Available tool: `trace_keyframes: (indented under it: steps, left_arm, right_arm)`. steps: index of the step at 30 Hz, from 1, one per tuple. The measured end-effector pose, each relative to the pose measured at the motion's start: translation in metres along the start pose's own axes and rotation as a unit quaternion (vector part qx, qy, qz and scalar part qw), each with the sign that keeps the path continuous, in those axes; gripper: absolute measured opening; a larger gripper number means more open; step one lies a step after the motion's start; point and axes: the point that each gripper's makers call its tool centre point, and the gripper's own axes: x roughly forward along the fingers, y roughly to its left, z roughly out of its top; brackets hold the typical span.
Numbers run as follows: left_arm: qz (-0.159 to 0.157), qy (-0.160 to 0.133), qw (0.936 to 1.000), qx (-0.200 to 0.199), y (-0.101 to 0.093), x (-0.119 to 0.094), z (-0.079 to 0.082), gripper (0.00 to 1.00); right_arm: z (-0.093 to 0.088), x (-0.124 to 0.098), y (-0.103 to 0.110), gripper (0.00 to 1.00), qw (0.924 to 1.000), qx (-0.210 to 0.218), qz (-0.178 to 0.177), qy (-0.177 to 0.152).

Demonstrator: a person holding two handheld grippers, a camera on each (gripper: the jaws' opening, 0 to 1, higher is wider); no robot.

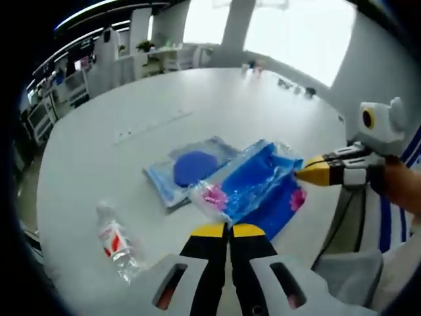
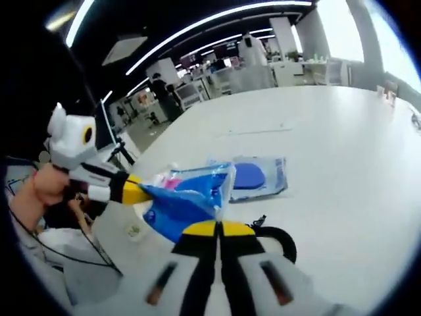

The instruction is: Arrange the tabletop items into an orderly group along one side of the table until the central work area is clear of visible clutter.

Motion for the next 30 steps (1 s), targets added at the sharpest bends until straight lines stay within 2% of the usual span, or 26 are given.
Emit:
trace_keyframes:
  steps: [14,30]
  left_arm:
    - [-0.015,-0.042,0.9988,0.023,-0.028,0.003,0.058,0.00]
    - [-0.031,-0.066,0.9964,0.043,-0.056,0.027,0.104,0.00]
  right_arm:
    - [0.040,-0.029,-0.027,0.00,0.9993,-0.012,-0.015,-0.033]
    - [0.072,-0.052,-0.070,0.00,0.9972,-0.016,-0.042,-0.059]
